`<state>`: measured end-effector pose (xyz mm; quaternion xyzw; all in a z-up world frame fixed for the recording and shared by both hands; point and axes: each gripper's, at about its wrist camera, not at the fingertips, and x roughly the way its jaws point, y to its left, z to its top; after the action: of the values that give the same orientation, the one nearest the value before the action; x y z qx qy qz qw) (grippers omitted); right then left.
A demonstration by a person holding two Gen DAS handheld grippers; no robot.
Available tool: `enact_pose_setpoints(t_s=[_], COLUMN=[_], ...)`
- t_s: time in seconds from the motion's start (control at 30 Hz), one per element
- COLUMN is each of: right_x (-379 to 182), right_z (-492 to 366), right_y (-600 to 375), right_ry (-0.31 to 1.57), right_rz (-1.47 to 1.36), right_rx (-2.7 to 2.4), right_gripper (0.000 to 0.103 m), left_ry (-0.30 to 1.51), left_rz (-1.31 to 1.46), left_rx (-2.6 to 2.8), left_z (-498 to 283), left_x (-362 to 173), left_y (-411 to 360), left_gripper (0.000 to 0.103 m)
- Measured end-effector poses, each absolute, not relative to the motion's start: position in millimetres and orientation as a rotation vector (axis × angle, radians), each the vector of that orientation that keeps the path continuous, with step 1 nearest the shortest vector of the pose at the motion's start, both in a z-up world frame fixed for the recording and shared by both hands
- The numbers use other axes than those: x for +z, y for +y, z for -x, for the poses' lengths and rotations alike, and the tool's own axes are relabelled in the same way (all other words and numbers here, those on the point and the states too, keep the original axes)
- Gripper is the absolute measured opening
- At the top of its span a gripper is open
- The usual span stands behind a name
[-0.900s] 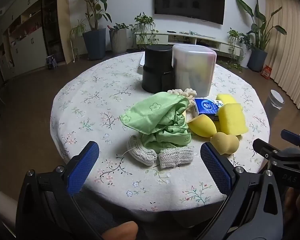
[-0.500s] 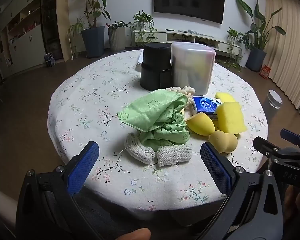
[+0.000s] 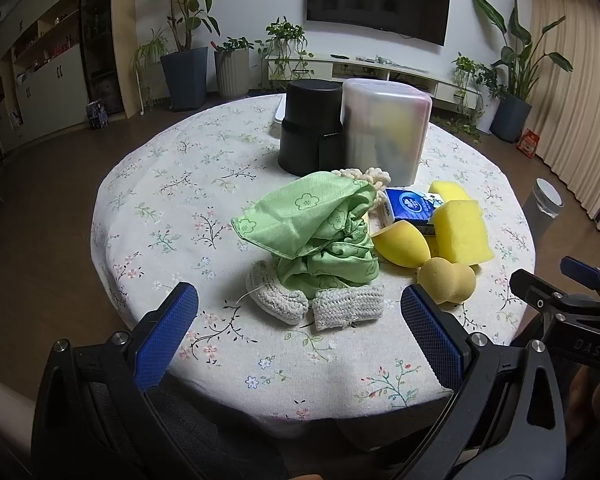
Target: Organize soft objects
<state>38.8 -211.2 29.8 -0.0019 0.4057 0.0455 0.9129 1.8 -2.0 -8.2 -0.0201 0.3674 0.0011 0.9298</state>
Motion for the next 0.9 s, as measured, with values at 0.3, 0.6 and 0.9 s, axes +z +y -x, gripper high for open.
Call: enact_pose_setpoints(t_s=[0.3,0.6,0.9], right_x=[29.9,30.1,30.2], right_z=[-37.4,-36.9,-36.5], right_y=[-212.5,-212.9,-213.3], right_ry=[0.831,0.831,0.831], right_rz=[-0.003,-0.005,-0.006], right_rx=[0.097,0.098,0.098], right_gripper=[0.103,0.103,0.103], left_ry=[0.754,0.753,0.754], left_rz=[0.040,0.035,0.035], left_rx=[0.007,0.015,0.015], left_z=[-2.8,-3.2,-3.7], left_x=[-9.0,-10.1,-10.3], left_y=[-0.3,0.2,0.0], left_gripper=[0.103,0.103,0.103])
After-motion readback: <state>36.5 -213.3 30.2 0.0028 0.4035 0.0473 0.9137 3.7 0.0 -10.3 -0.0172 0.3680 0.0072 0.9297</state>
